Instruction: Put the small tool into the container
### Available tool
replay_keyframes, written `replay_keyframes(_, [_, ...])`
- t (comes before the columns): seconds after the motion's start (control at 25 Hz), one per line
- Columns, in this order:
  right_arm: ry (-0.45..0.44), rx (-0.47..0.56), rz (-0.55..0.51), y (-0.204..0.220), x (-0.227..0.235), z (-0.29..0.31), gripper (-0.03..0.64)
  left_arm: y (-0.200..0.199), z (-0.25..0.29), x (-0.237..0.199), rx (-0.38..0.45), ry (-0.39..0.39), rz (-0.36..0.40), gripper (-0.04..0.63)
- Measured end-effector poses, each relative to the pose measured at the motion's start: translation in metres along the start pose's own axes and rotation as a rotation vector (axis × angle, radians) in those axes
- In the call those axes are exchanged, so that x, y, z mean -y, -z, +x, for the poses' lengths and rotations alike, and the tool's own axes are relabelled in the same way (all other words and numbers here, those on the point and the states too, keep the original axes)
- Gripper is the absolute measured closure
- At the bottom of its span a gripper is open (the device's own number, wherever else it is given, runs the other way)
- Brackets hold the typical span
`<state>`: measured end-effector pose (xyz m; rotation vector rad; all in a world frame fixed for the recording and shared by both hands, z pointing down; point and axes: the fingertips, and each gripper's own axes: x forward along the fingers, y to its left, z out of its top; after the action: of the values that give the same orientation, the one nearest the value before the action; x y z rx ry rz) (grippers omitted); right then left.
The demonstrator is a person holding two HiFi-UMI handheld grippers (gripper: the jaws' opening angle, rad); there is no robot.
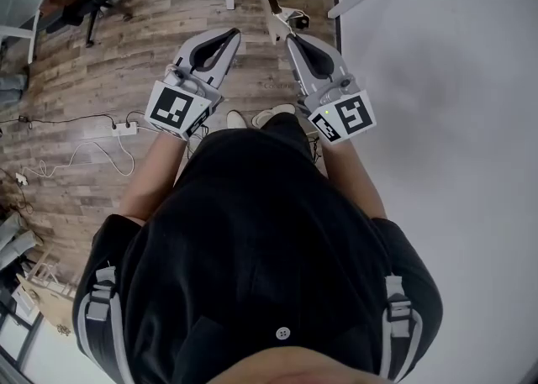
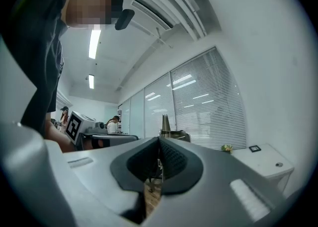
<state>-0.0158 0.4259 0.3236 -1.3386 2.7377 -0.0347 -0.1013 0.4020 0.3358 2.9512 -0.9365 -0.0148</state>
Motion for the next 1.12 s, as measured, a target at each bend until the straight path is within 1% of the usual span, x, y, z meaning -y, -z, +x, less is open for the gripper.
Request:
replay_keyframes(0.2, [0.008, -0.003, -0.01, 0.0, 0.0, 0.0, 0.601, 0.0, -0.002, -0.006, 0.023, -0.01, -0.006, 0.591])
replay_keyframes(0.6, [0.003, 0.003, -0.008, 0.001, 0.003, 0.0, 0.601, 0.004, -0.002, -0.012, 0.024, -0.031, -0.016, 0.591])
replay_keyframes(0.84, [-0.008, 0.009, 0.02, 0.008, 0.028, 0.013, 0.601, 0.004, 0.024, -0.024, 0.023, -0.037, -0.008, 0.591])
replay_keyframes(1.04, [-0.045, 0.003, 0.053, 0.006, 0.064, 0.049, 0.603, -0.003, 0.058, -0.06, 0.015, -0.058, -0.013, 0.591])
replay_keyframes(1.12, [-0.057, 0.006, 0.056, 0.007, 0.069, 0.053, 0.603, -0.002, 0.062, -0.063, 0.015, -0.063, -0.011, 0.591])
